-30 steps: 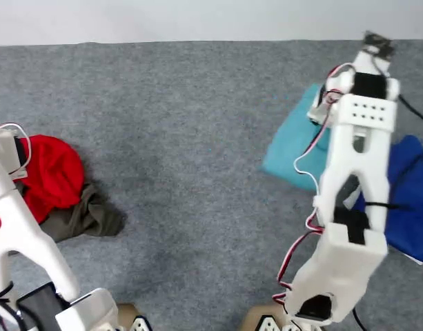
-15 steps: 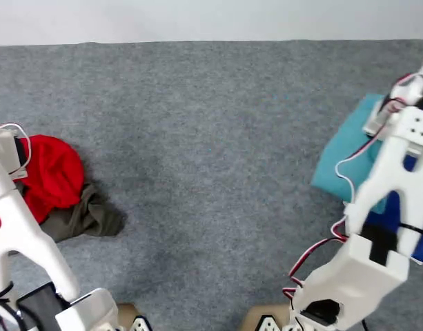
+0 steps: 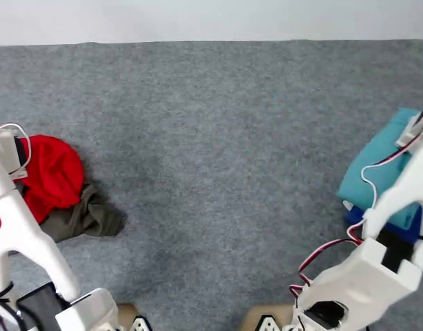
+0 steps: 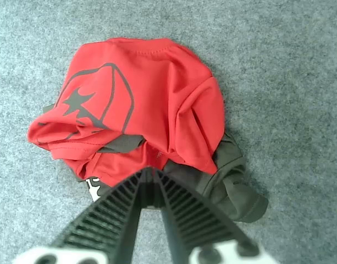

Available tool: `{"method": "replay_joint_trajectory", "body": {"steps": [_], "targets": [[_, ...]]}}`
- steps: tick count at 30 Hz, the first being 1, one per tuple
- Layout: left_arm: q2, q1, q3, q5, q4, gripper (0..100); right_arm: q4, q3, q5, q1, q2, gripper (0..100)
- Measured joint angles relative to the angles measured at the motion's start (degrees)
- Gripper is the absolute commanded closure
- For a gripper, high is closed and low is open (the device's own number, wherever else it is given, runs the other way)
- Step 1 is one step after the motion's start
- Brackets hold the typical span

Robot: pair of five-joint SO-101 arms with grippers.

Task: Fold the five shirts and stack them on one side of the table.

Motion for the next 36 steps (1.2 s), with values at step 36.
{"method": "replay_joint_trajectory", "body": {"steps": [36], "targets": [[0.0, 0.0, 0.0, 0.0, 0.0, 100, -4.13, 0.0, 8.62, 12.57, 3.96, 79.0]]}}
